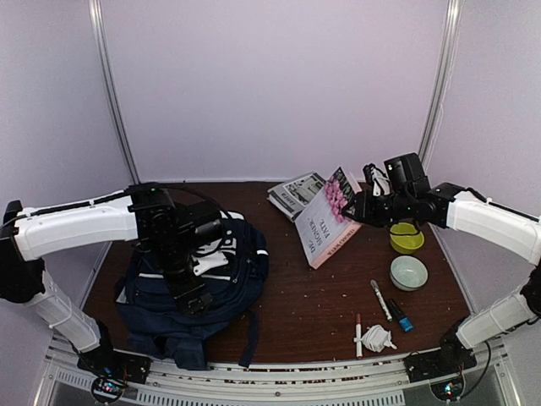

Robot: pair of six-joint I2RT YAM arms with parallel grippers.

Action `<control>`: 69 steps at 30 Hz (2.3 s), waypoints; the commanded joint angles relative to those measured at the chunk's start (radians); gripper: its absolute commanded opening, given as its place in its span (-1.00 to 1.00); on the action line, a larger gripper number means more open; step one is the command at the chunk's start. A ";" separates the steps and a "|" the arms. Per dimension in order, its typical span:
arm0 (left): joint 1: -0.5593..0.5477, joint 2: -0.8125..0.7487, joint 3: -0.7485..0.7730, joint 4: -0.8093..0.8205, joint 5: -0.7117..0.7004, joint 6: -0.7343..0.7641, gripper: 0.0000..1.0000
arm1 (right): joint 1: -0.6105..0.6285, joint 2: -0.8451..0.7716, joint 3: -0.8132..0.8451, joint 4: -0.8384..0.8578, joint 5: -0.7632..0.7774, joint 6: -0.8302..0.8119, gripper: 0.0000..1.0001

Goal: Pack the student bag
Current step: Grab the largest pocket of the student bag, then place the book in the largest pocket of the bag.

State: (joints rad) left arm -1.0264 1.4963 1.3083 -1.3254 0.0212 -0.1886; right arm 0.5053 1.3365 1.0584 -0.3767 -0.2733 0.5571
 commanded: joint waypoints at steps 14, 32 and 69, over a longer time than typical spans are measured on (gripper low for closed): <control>0.038 0.140 0.035 0.053 -0.186 0.045 -0.63 | -0.010 -0.072 -0.052 0.028 -0.024 -0.032 -0.42; 0.279 0.047 0.281 0.786 -0.045 -0.165 -1.00 | -0.005 -0.285 -0.050 0.122 -0.180 0.138 -0.44; 0.263 0.095 0.639 0.948 -0.108 -0.148 -1.00 | 0.396 0.296 -0.009 0.794 0.339 0.879 -0.38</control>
State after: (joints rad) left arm -0.7368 1.6974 1.8496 -0.7345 -0.1242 -0.3832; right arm 0.8585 1.5742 0.9272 0.4175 -0.0242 1.4261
